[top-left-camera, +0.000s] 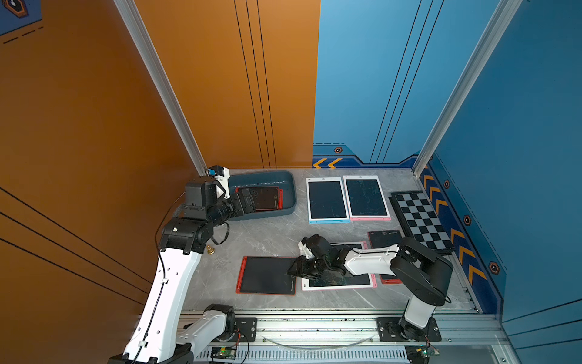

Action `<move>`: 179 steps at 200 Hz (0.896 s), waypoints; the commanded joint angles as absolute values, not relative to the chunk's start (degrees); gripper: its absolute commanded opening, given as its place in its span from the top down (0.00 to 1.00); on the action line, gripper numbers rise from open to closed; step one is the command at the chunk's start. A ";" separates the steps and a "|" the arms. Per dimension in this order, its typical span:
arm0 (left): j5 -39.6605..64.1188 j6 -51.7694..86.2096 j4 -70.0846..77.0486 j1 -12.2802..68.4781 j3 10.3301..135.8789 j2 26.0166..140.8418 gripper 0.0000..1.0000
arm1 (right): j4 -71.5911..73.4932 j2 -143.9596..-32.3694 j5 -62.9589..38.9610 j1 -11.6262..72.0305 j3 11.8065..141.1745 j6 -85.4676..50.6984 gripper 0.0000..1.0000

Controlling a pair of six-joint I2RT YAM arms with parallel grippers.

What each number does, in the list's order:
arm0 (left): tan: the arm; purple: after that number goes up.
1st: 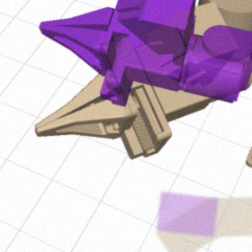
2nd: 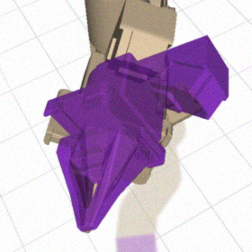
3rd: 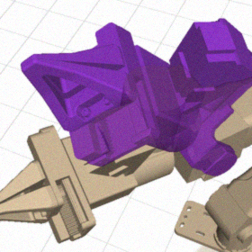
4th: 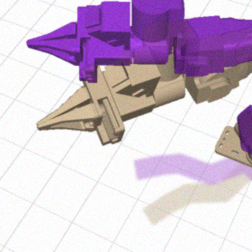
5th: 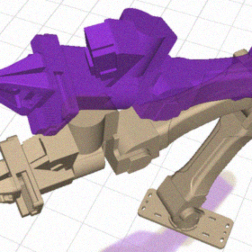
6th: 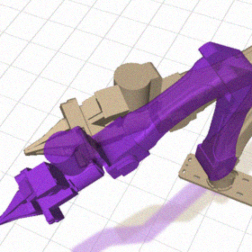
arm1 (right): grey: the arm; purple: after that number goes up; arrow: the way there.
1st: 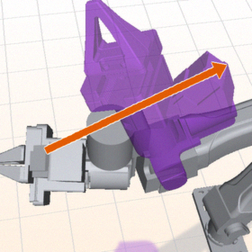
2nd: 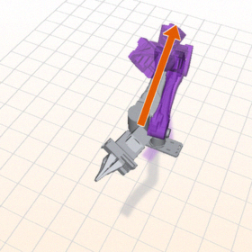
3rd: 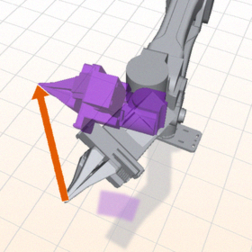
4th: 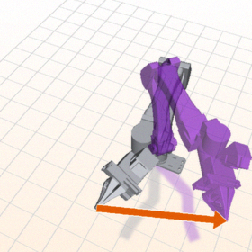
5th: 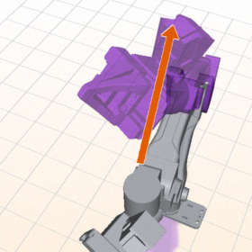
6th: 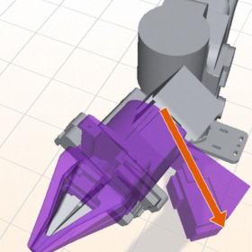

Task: Take out the writing tablet from the storage box
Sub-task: Place the writing tablet at the center of the board.

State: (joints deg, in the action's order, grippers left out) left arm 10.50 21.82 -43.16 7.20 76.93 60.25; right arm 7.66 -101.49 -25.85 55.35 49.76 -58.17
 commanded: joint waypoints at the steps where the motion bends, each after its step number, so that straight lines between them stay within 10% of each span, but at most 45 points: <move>1: 9.02 20.65 -43.67 7.62 76.67 61.37 0.04 | -4.11 -99.24 -21.45 55.68 52.66 -52.70 0.52; 179: -4.48 19.44 -43.66 3.96 91.75 100.33 0.02 | -13.45 -112.63 -0.75 40.52 90.26 -31.84 0.44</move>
State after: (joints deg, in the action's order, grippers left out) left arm -2.87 20.71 -43.11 5.43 88.58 96.53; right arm -10.98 -106.78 -3.95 41.56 84.73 -35.31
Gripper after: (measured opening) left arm 0.983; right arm 0.553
